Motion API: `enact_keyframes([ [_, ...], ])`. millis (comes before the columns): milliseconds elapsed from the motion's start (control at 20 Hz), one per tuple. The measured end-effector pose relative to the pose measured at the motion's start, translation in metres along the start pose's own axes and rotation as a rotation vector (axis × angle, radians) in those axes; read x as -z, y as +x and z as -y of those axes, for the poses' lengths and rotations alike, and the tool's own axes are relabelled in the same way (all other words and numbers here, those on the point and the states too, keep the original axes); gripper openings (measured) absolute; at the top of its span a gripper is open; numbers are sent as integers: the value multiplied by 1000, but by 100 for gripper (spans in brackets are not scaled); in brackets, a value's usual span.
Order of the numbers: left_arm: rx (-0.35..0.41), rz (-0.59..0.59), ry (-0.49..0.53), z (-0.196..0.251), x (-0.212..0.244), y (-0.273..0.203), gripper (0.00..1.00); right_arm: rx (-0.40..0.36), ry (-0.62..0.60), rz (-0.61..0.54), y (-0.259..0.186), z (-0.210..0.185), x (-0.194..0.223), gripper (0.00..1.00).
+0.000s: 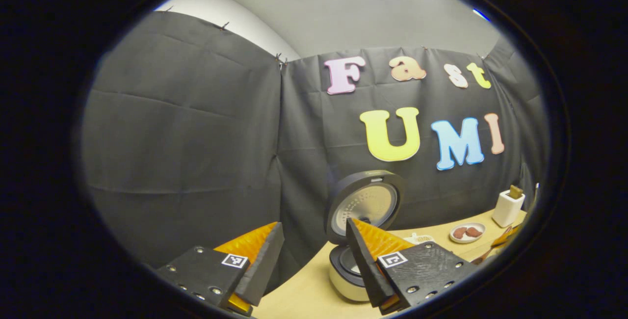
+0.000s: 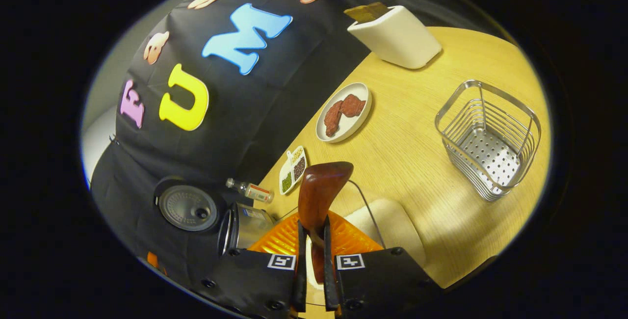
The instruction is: Close the left gripper, press the button to open the rice cooker; take a wooden spoon from the chopstick holder with the right hand, scoop a spoonful of rice and pour it into the rice cooker, then put the wooden spoon back into the chopstick holder.
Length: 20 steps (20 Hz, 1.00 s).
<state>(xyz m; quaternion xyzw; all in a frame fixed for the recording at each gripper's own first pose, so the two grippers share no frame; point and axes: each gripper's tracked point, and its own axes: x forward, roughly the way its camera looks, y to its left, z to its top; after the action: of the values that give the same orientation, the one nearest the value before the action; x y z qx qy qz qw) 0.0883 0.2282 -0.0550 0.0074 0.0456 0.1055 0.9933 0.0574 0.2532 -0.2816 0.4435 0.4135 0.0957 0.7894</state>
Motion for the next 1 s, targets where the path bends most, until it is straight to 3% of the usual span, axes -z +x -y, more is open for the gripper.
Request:
enact_keyframes([
  [200, -6, 14, -8, 0, -4, -4, 80, -70, 79, 19, -12, -22, -23, 12],
  [450, -22, 4, -19, -7, 4, -4, 80, -179, 151, 5, -7, -77, -31, 16],
  [500, -27, 4, -20, -9, 4, -4, 81, -200, 152, -3, -3, -91, -30, 12],
  [1000, -93, 1, -14, -56, 13, 2, 81, -371, 96, -100, 44, -215, 8, 16],
])
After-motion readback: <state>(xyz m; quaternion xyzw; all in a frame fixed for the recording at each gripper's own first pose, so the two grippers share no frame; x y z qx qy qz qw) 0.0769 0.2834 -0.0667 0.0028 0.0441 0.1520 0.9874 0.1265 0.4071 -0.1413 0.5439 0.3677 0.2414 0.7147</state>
